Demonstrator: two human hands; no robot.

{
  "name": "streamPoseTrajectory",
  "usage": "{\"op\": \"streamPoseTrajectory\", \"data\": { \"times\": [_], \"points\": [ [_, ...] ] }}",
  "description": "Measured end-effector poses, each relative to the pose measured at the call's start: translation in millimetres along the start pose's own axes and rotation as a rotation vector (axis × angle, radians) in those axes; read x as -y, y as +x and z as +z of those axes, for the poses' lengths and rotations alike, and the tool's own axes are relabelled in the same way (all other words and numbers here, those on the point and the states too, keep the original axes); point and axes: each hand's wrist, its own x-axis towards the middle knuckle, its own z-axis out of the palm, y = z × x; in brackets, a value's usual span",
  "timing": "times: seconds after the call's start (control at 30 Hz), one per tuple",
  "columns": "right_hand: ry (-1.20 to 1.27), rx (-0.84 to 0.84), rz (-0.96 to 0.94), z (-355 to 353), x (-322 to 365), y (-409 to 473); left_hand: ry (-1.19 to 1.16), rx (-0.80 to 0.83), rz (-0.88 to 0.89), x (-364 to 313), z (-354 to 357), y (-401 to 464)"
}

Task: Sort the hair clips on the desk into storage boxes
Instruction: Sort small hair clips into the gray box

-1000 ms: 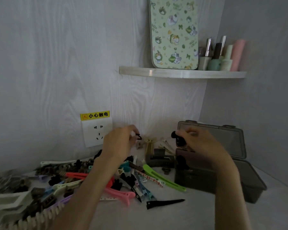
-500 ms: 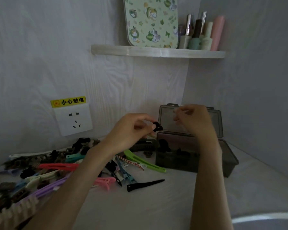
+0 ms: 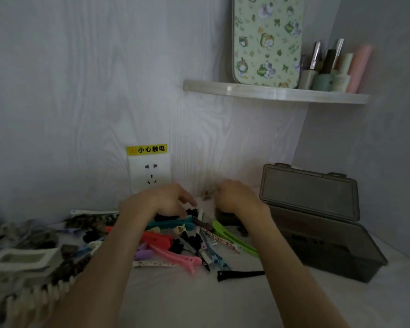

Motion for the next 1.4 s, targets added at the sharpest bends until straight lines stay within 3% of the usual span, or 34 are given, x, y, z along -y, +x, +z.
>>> {"op": "streamPoseTrajectory", "data": {
  "times": [0.1, 0.17, 0.27, 0.4, 0.53, 0.67, 0.87, 1.1, 1.17, 1.23, 1.4],
  "points": [
    [-0.257, -0.004, 0.126, 23, 12, -4, 0.067, 0.023, -0.089, 9, -2, 0],
    [-0.284, -0.060, 0.100, 31, 19, -2, 0.080, -0.017, -0.157, 16, -5, -1],
    [-0.146, -0.167, 0.022, 30, 21, 0, 0.059, -0.175, -0.184, 21, -8, 0],
    [0.077, -0.219, -0.040, 19, 12, 2, -0.043, -0.425, -0.050, 9, 4, 14],
    [0.386, -0.109, -0.049, 7, 4, 3, -0.125, -0.329, 0.096, -6, 30, 26],
    [0.344, -0.246, 0.043, 10, -2, 6, -0.113, -0.422, -0.035, 0, 27, 28],
    [0.140, 0.133, -0.022, -16, -18, -1, -0.010, -0.308, -0.186, 4, 10, 23],
    [-0.061, 0.123, 0.046, -14, -29, -6, -0.070, -0.437, -0.239, -7, 20, 29],
    [0.047, 0.070, 0.017, -13, -31, -2, -0.104, -0.537, -0.227, -6, 20, 29],
    [0.179, -0.089, -0.012, -14, -35, 3, -0.139, -0.609, -0.210, -3, 20, 30],
    [0.344, -0.452, -0.045, -3, -34, 11, -0.078, -0.615, -0.217, -2, 21, 32]
  ]
}}
